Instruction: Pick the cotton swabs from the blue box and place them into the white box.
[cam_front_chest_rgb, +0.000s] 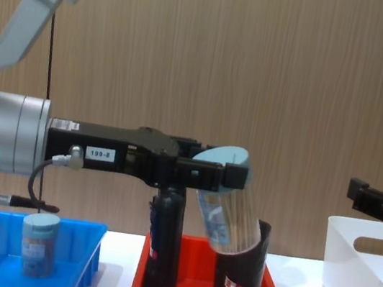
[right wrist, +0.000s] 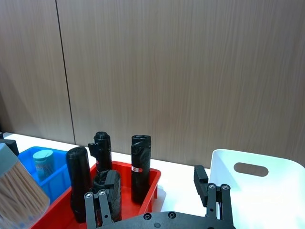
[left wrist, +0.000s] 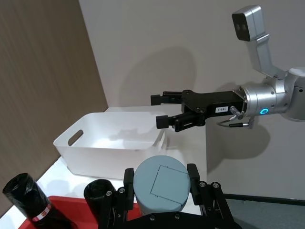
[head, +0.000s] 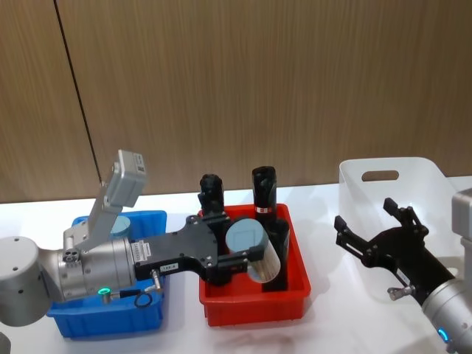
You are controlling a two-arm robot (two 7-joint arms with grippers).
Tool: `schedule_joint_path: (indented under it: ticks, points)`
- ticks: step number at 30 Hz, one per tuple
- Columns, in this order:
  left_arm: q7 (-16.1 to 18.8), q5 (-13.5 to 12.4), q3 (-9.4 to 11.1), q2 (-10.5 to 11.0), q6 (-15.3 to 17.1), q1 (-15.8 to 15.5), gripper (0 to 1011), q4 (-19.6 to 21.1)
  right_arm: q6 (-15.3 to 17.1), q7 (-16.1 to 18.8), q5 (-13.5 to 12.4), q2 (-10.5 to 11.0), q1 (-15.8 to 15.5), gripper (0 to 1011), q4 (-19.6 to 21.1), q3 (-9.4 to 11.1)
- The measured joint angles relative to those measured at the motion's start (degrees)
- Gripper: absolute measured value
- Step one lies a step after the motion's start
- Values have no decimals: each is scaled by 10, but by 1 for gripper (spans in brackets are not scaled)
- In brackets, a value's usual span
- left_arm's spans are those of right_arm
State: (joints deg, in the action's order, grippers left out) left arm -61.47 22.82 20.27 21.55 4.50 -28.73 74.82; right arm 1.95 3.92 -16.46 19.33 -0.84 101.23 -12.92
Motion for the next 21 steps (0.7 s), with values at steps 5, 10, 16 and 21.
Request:
schedule_joint_path:
  ticks: [5,10,16,21]
  points:
    - [-9,0,2,-3,-3,-5,668,-5,0,7,1,2,0,1002,0,1]
    - [-17,0,4,-5,-6,-8,668,-9,2,26,2,7,0,1002,2,3]
    - [-23,0,5,-6,-8,-11,668,-13,13,65,-4,20,1,1002,6,8]
    - [-25,0,6,-7,-9,-12,668,-14,24,101,-13,34,3,1002,11,14]
